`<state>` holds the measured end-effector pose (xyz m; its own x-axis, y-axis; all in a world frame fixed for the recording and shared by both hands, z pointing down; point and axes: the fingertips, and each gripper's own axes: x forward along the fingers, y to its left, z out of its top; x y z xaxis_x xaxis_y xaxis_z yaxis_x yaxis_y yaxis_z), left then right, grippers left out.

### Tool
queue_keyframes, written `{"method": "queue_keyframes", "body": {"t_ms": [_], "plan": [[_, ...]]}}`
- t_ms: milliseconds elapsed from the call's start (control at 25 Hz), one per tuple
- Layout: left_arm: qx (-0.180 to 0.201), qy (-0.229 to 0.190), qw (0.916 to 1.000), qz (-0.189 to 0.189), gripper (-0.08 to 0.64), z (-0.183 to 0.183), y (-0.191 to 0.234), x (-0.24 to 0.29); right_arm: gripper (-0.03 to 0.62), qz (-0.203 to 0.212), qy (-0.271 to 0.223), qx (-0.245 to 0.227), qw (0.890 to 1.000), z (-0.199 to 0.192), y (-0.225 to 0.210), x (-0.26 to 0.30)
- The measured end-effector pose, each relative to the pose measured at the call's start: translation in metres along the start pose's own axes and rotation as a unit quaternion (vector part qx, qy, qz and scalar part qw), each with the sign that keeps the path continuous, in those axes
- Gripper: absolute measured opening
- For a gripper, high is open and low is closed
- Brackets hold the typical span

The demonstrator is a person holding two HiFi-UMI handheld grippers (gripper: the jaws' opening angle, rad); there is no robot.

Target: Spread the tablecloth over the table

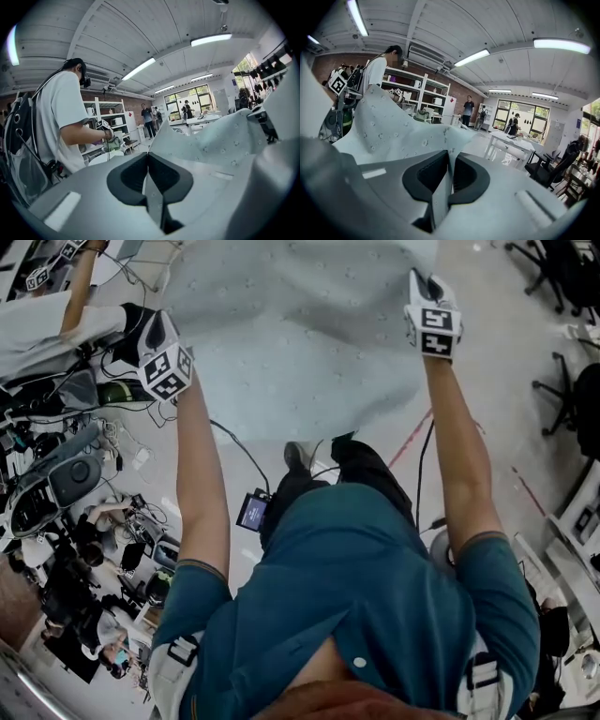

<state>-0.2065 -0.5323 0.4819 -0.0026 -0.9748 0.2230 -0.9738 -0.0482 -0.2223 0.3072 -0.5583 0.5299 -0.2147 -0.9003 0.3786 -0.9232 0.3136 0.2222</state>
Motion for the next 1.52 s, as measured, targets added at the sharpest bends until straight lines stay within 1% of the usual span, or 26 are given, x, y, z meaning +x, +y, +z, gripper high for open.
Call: {"method": "queue_keyframes", "body": {"t_ms": [200, 360, 440, 480, 600, 840, 960, 1040, 1160, 1240, 1320, 1400, 1480, 1520], "plan": [[0.006, 0.043, 0.9989, 0.017, 0.007, -0.02, 0.006, 0.019, 0.018, 0.006, 0.024, 0.003, 1.0, -0.017, -0.005, 0.022], [0.023, 0.057, 0.9979, 0.022, 0.002, -0.025, 0.007, 0.024, 0.027, 0.007, 0.055, 0.014, 0.998, -0.027, -0.01, 0.035], [0.028, 0.06, 0.9977, 0.018, 0.0, -0.027, 0.004, 0.025, 0.08, 0.004, 0.082, 0.023, 0.996, -0.04, -0.016, 0.043], [0.03, 0.06, 0.9976, 0.016, 0.0, -0.029, 0.002, 0.024, 0.095, 0.003, 0.096, 0.028, 0.995, -0.047, -0.019, 0.046], [0.03, 0.061, 0.9977, 0.008, 0.0, -0.035, -0.008, 0.019, 0.095, 0.007, 0.125, 0.04, 0.991, -0.064, -0.024, 0.051], [0.027, 0.068, 0.9972, -0.017, 0.0, -0.056, -0.03, 0.002, 0.094, 0.016, 0.128, 0.044, 0.991, -0.081, -0.013, 0.037], [0.021, 0.053, 0.9976, -0.039, 0.0, -0.044, -0.04, -0.001, 0.094, 0.019, 0.119, 0.059, 0.991, -0.078, -0.01, 0.026], [0.016, 0.038, 0.9975, -0.057, 0.0, -0.022, -0.047, -0.005, 0.094, 0.028, 0.107, 0.069, 0.992, -0.069, -0.009, 0.019], [0.007, 0.024, 0.9949, -0.098, 0.0, 0.01, -0.057, -0.016, 0.092, 0.053, 0.074, 0.078, 0.993, -0.027, 0.005, -0.001], [0.002, 0.017, 0.9918, -0.126, 0.0, 0.022, -0.064, -0.034, 0.091, 0.066, 0.048, 0.083, 0.993, -0.006, 0.02, -0.023], [-0.002, 0.004, 0.9885, -0.151, 0.0, 0.029, -0.068, -0.056, 0.089, 0.079, 0.024, 0.092, 0.992, 0.01, 0.041, -0.047], [-0.01, -0.013, 0.9842, -0.177, 0.0, 0.04, -0.065, -0.073, 0.082, 0.1, -0.001, 0.112, 0.989, 0.032, 0.066, -0.065], [-0.017, -0.031, 0.9792, -0.2, 0.0, 0.056, -0.061, -0.088, 0.051, 0.125, -0.026, 0.125, 0.984, 0.06, 0.092, -0.083], [-0.018, -0.04, 0.9766, -0.211, 0.0, 0.064, -0.059, -0.096, 0.032, 0.135, -0.037, 0.121, 0.983, 0.075, 0.104, -0.092]]}}
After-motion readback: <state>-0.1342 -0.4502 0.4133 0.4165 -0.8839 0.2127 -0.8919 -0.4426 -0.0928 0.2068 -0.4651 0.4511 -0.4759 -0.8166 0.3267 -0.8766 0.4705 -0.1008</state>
